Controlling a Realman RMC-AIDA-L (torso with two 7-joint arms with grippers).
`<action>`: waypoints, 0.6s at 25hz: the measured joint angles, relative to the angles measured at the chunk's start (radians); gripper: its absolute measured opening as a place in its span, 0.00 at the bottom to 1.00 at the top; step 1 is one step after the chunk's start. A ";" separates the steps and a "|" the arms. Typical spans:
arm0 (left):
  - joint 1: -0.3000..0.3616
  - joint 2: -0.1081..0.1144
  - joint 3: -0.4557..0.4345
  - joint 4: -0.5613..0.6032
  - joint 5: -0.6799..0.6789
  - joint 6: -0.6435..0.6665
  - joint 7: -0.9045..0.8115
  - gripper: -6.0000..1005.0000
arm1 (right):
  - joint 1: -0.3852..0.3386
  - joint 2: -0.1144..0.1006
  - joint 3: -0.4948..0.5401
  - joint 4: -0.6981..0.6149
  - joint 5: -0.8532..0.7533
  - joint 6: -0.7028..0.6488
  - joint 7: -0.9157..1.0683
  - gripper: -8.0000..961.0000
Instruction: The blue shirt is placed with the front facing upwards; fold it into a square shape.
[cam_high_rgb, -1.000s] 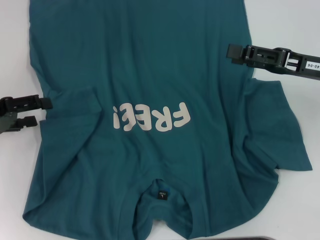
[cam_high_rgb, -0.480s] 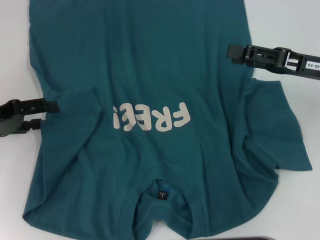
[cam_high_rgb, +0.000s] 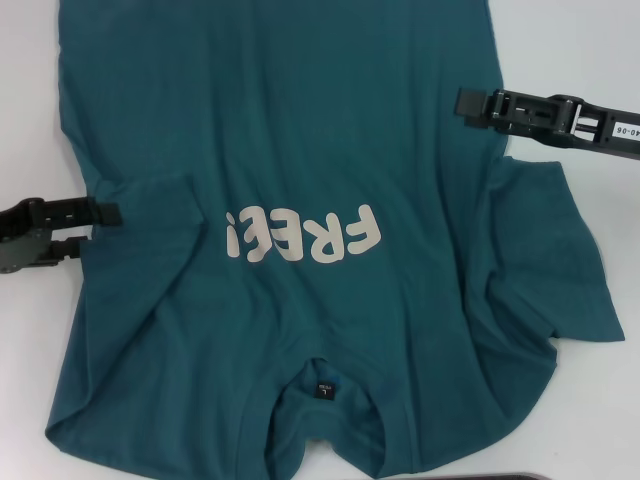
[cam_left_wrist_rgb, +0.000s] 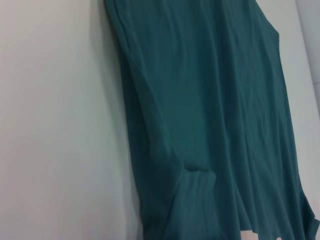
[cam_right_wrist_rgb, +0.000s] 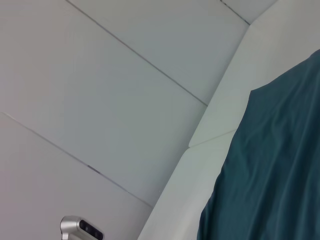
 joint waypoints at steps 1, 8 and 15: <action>0.000 0.000 0.005 0.000 0.001 0.000 -0.003 0.81 | 0.000 0.000 0.001 0.000 0.000 0.000 0.000 0.94; 0.000 0.002 0.029 -0.020 0.002 0.005 -0.018 0.75 | 0.000 0.000 0.007 0.000 0.000 -0.003 0.001 0.94; 0.005 0.002 0.030 -0.030 0.003 0.009 -0.026 0.44 | 0.001 0.000 0.007 0.001 0.000 0.000 0.002 0.94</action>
